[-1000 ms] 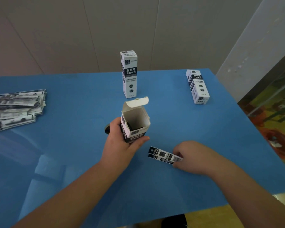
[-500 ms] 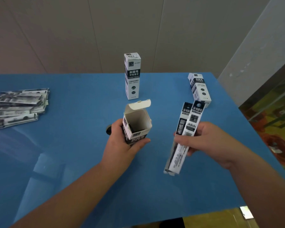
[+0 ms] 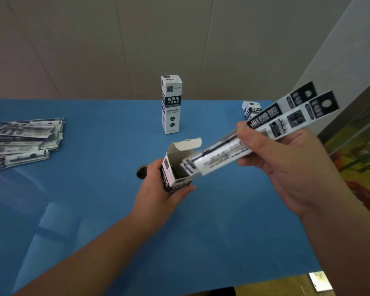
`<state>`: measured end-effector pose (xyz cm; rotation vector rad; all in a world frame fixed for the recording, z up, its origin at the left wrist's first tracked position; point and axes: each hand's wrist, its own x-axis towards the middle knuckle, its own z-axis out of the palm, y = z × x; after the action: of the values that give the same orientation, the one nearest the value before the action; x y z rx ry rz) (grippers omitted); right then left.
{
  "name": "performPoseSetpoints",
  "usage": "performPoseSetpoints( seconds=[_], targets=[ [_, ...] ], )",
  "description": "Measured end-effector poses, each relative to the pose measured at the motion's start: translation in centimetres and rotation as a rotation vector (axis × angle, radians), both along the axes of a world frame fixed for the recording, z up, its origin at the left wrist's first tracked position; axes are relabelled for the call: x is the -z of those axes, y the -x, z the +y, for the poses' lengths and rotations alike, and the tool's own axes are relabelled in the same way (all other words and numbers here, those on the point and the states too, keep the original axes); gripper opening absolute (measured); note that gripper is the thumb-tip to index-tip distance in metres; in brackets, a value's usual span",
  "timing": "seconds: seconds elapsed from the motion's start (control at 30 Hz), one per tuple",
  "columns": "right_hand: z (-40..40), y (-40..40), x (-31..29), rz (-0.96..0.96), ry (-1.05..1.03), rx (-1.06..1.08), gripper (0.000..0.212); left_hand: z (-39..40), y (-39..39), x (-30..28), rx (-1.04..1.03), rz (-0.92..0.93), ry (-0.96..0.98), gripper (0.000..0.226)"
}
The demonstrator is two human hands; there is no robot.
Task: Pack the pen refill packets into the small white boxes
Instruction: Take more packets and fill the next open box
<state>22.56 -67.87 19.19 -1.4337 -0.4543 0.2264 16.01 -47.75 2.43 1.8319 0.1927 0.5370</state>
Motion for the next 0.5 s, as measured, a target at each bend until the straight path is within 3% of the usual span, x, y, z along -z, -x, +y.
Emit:
performPoseSetpoints(
  seconds=[0.1,0.3,0.5],
  targets=[
    [0.7,0.2,-0.5,-0.129,0.073,0.069,0.001,-0.2,0.2,-0.2,0.007,-0.022,-0.017,0.064],
    [1.9,0.5,-1.1,-0.321,0.299,0.08,0.011,-0.6,0.3,-0.6,0.006,-0.058,-0.066,0.062],
    [2.9,0.0,-0.1,-0.401,0.561,-0.14,0.01,-0.4,0.2,-0.2,0.018,-0.094,-0.082,0.067]
  ],
)
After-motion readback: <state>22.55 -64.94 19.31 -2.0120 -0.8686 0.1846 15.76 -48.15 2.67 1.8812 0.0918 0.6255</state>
